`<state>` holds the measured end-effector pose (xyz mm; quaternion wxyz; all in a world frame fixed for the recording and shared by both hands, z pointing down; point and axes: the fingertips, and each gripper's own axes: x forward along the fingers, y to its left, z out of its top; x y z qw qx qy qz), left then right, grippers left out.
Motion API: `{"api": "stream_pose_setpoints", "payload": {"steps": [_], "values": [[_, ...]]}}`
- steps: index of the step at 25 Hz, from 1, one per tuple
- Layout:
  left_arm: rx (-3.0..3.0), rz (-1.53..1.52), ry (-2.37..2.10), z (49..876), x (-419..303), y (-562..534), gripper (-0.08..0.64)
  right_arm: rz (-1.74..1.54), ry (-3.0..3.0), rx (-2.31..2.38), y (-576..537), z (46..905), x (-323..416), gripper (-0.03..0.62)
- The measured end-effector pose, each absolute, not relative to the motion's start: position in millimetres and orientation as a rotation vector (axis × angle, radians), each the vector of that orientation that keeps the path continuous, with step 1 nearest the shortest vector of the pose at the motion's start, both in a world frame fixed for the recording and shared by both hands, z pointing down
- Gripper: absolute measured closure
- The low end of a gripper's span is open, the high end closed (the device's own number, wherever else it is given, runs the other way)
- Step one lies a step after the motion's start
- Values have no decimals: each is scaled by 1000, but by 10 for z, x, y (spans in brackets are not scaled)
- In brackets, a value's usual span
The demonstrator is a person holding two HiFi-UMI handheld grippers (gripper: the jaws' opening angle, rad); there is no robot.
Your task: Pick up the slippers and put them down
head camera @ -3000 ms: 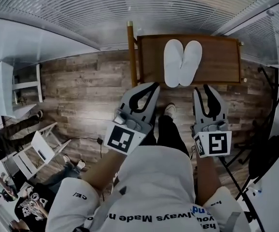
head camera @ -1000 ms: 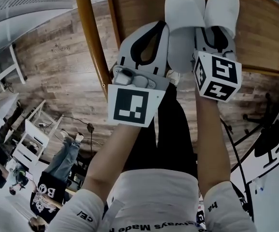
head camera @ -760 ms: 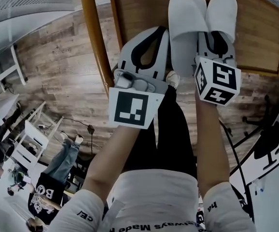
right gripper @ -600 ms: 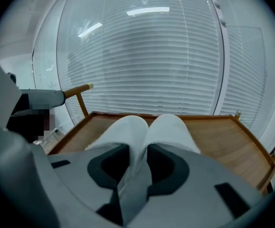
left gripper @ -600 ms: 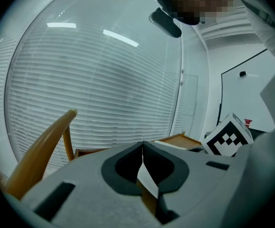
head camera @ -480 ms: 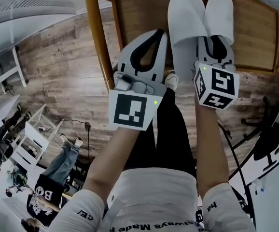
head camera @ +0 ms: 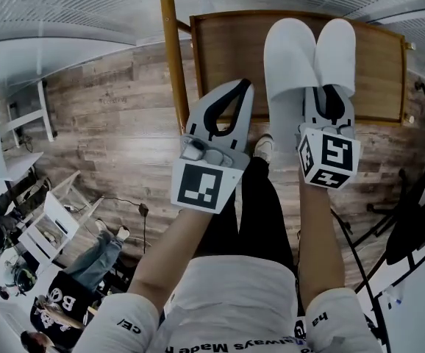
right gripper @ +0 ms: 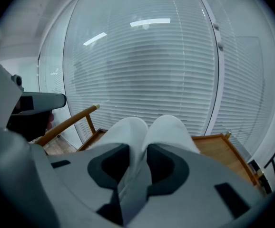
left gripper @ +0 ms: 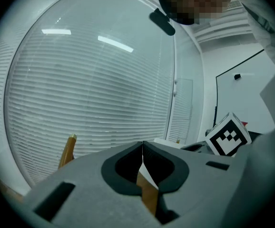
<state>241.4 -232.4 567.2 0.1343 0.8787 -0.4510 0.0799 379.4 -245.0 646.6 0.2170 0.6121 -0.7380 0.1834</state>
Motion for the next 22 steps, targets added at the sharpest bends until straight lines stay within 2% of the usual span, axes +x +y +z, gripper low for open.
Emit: {"api": "stream_pose_setpoints", "payload": {"steps": [22], "values": [[2650, 107, -1318, 4153, 2241, -2049, 547, 356, -2226, 1584, -2170, 4791, 3542, 497]]}}
